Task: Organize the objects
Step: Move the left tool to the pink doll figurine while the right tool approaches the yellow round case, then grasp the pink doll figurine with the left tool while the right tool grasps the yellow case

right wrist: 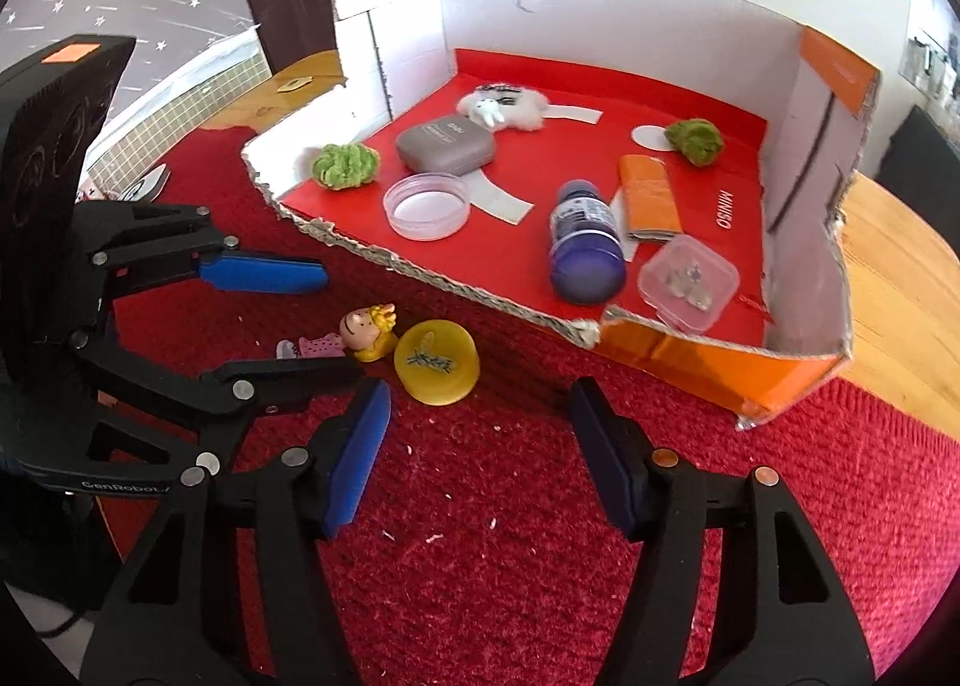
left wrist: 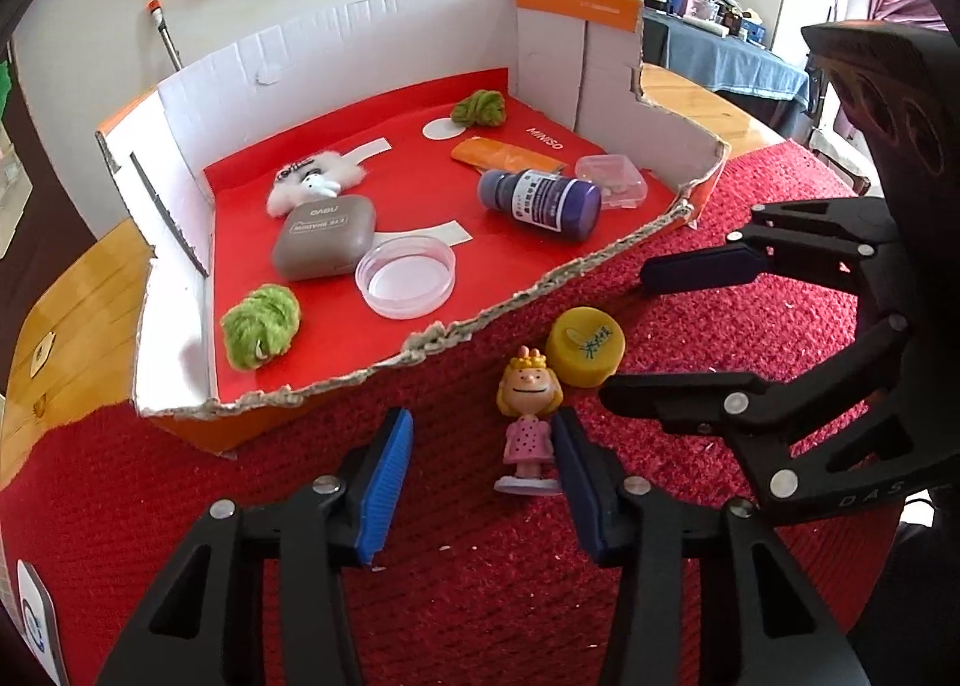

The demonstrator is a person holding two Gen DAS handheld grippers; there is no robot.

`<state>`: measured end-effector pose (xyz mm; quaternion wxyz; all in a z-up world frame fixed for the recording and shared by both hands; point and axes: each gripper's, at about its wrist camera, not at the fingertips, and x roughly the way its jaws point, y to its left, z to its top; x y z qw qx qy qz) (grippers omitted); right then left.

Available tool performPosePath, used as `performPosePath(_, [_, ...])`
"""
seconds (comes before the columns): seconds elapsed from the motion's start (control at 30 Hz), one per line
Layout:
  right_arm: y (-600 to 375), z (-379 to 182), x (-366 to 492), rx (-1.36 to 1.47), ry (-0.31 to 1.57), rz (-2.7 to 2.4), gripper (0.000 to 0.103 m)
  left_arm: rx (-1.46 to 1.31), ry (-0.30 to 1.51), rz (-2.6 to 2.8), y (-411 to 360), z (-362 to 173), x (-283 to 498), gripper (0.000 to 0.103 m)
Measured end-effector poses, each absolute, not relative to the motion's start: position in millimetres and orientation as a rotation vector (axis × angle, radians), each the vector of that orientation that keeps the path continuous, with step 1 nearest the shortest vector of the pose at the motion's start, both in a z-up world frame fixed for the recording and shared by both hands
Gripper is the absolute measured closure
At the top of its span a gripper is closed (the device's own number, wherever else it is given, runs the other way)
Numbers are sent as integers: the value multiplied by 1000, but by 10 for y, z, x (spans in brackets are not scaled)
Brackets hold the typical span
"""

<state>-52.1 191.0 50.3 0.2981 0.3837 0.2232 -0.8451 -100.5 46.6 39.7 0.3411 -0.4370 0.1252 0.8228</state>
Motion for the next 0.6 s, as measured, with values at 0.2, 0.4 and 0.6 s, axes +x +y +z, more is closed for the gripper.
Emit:
performPosePath(0.2, [1852,489,-541,999,621,-2226,45,-1118,335,2109,459,388,-1022,55])
performPosePath(0.4, [1803,477,-529,970,669,-2204,49,-1094,347,2083,447,386,-1016,57])
performPosePath(0.6, [1745,472,-539,948,676,-2164,60,-1072,333,2054,446,388,-1018,67])
